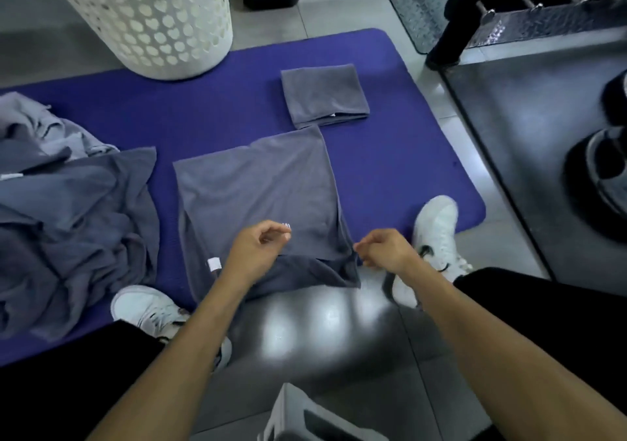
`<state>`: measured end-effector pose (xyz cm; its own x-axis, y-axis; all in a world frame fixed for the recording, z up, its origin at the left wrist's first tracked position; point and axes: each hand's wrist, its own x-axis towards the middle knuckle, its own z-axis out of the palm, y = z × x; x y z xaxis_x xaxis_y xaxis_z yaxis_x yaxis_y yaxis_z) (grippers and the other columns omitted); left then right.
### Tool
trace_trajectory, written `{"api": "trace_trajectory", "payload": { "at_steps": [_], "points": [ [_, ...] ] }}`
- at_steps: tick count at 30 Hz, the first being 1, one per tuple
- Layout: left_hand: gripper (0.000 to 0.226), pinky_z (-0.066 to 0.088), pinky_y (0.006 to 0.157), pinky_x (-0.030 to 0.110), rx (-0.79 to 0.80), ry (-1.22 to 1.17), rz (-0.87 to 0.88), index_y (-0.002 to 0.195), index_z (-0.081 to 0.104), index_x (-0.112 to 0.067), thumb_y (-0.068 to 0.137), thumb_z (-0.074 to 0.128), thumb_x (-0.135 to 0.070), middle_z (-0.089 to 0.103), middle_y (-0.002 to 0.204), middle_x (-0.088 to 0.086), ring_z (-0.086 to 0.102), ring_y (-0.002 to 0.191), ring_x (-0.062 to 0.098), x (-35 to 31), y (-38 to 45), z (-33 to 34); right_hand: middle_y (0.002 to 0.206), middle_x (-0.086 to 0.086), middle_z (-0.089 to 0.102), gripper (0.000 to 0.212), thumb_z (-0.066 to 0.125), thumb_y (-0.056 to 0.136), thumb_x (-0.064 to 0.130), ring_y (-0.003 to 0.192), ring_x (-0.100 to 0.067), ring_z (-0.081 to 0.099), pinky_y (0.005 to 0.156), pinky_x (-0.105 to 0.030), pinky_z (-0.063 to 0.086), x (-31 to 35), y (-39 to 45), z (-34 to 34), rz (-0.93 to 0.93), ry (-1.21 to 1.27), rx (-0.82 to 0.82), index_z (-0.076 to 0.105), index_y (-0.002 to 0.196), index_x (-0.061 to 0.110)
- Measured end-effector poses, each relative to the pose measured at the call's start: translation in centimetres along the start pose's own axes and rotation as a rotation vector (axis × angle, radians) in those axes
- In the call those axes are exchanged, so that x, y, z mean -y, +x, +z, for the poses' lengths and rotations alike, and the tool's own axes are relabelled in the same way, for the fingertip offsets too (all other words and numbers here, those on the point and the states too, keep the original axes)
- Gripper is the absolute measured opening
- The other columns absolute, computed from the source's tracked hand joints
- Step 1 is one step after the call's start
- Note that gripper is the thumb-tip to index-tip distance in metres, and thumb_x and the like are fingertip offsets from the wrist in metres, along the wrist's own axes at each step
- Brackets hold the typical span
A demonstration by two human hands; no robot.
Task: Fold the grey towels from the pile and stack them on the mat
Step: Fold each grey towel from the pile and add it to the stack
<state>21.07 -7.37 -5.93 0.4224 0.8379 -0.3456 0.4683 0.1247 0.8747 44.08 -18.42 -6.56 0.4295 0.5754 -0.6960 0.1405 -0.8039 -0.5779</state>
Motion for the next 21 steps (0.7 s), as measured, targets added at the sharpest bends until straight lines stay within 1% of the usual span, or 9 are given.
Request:
{"api": "trace_trajectory", "payload": {
  "at_steps": [2, 3, 5, 6, 9, 11, 14, 18, 21],
  "points": [
    [0.029, 0.050, 0.076, 0.024, 0.022, -0.002, -0.040, 0.078, 0.067, -0.028, 0.089, 0.068, -0.002, 0.068, 0.063, -0.022, 0.059, 0.060, -0.009, 1.4, -0.8, 1.1, 0.052, -0.001, 0.056, 0.028, 0.070, 0.088, 0.019, 0.052, -0.021, 0.053, 0.059, -0.034, 0.046, -2.2, 0.3, 1.0, 0.076, 0.077, -0.058, 0.058, 0.064, 0.013],
    [0.028, 0.051, 0.077, 0.026, 0.030, -0.001, -0.047, 0.078, 0.068, -0.027, 0.089, 0.067, -0.002, 0.068, 0.063, -0.019, 0.060, 0.060, -0.007, 2.0, -0.9, 1.7, 0.055, -0.003, 0.055, 0.027, 0.069, 0.089, 0.020, 0.051, -0.021, 0.051, 0.058, -0.035, 0.045, -3.0, 0.5, 1.6, 0.114, 0.121, -0.090, 0.057, 0.067, 0.011],
    [0.026, 0.051, 0.077, 0.027, 0.053, 0.037, -0.054, 0.078, 0.068, -0.029, 0.089, 0.068, -0.006, 0.069, 0.068, -0.015, 0.061, 0.062, -0.004, 2.6, -0.8, 2.7, 0.071, -0.009, 0.060, 0.022, 0.070, 0.089, 0.025, 0.056, -0.021, 0.056, 0.058, -0.034, 0.050, -4.2, 0.3, 2.6, 0.216, 0.205, -0.100, 0.059, 0.080, 0.008],
    [0.025, 0.051, 0.078, 0.026, 0.053, 0.073, -0.042, 0.078, 0.068, -0.032, 0.089, 0.069, -0.009, 0.070, 0.072, -0.014, 0.062, 0.066, -0.002, 2.8, -0.7, 3.1, 0.079, -0.011, 0.066, 0.025, 0.071, 0.089, 0.029, 0.061, -0.021, 0.062, 0.059, -0.032, 0.053, -4.7, 0.1, 3.1, 0.282, 0.235, -0.043, 0.062, 0.086, 0.006],
    [0.020, 0.047, 0.074, 0.014, 0.093, 0.211, 0.002, 0.079, 0.068, -0.032, 0.089, 0.069, -0.014, 0.069, 0.076, -0.015, 0.062, 0.071, -0.005, 3.1, 0.2, 4.9, 0.092, -0.013, 0.075, 0.024, 0.069, 0.091, 0.025, 0.072, -0.021, 0.072, 0.056, -0.026, 0.055, -5.7, 0.3, 4.1, 0.393, 0.289, 0.149, 0.068, 0.101, 0.003],
    [0.012, 0.044, 0.073, 0.008, 0.155, 0.306, 0.025, 0.085, 0.070, -0.027, 0.089, 0.069, -0.015, 0.069, 0.080, -0.015, 0.061, 0.074, -0.007, 2.9, 1.1, 6.3, 0.087, -0.013, 0.076, 0.010, 0.064, 0.093, 0.012, 0.067, -0.019, 0.072, 0.050, -0.022, 0.052, -6.1, 1.2, 4.2, 0.389, 0.298, 0.133, 0.069, 0.099, 0.005],
    [0.011, 0.047, 0.085, 0.020, 0.255, 0.462, 0.106, 0.097, 0.073, -0.020, 0.086, 0.070, -0.016, 0.071, 0.094, -0.007, 0.064, 0.089, 0.008, 3.0, 3.2, 9.1, 0.082, -0.011, 0.075, 0.008, 0.062, 0.092, 0.003, 0.064, -0.019, 0.071, 0.047, -0.022, 0.053, -6.8, 2.0, 3.0, 0.339, 0.353, 0.077, 0.068, 0.090, 0.007],
    [0.027, 0.049, 0.087, 0.036, 0.332, 0.755, 0.200, 0.108, 0.067, -0.021, 0.084, 0.074, -0.030, 0.065, 0.104, 0.000, 0.060, 0.100, 0.020, 3.5, 4.7, 12.9, 0.085, -0.012, 0.072, 0.012, 0.064, 0.090, -0.005, 0.068, -0.023, 0.070, 0.055, -0.027, 0.057, -8.3, 1.4, 1.4, 0.324, 0.498, 0.093, 0.065, 0.091, 0.007],
    [0.027, 0.048, 0.087, 0.041, 0.239, 0.890, 0.212, 0.108, 0.062, -0.017, 0.085, 0.070, -0.028, 0.064, 0.107, 0.006, 0.059, 0.102, 0.027, 3.8, 5.3, 14.6, 0.084, -0.012, 0.072, 0.013, 0.067, 0.087, -0.005, 0.067, -0.020, 0.070, 0.062, -0.028, 0.057, -9.7, 1.1, 1.1, 0.320, 0.556, 0.106, 0.067, 0.087, 0.008]
  ]
}}
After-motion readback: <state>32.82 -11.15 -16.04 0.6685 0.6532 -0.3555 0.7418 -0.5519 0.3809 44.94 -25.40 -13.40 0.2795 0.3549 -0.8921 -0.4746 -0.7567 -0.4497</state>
